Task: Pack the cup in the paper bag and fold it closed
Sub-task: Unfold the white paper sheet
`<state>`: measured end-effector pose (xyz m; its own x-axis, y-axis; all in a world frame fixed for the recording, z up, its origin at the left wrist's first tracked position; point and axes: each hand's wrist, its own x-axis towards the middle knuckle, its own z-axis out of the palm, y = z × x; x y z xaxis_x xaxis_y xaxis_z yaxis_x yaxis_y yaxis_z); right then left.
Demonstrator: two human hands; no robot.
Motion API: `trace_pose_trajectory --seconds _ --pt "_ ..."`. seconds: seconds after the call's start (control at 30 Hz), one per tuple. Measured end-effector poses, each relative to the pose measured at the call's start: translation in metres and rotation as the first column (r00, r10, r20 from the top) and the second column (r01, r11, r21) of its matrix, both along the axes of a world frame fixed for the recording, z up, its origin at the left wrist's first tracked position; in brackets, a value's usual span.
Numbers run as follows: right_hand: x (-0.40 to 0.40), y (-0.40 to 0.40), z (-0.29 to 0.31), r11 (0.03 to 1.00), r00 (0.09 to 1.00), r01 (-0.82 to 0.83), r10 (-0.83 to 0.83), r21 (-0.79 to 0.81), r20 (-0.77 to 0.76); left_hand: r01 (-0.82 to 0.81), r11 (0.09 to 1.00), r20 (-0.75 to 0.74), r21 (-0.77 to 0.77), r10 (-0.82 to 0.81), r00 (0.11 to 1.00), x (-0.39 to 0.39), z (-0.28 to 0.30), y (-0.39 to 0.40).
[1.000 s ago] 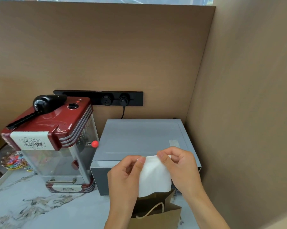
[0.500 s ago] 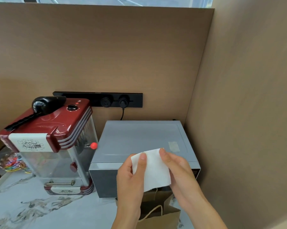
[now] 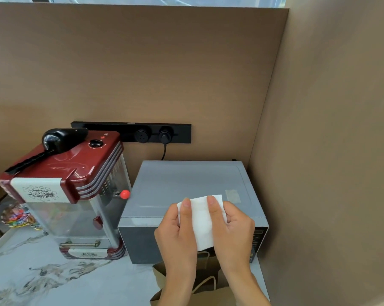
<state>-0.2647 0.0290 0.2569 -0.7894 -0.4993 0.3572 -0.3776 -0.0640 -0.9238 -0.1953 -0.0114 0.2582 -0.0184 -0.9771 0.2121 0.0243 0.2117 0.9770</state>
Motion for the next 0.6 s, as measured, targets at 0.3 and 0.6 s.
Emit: trace_pose_trajectory --seconds 0.3,0.6 --pt "-0.008 0.001 -0.007 0.992 0.997 -0.071 0.073 0.102 -0.014 0.018 0.997 0.009 0.076 -0.019 1.000 0.004 -0.008 -0.005" --pt "-0.011 0.003 -0.008 0.906 0.789 -0.422 0.342 0.046 0.510 0.125 0.961 -0.043 0.248 -0.118 0.992 0.017 -0.016 -0.010"
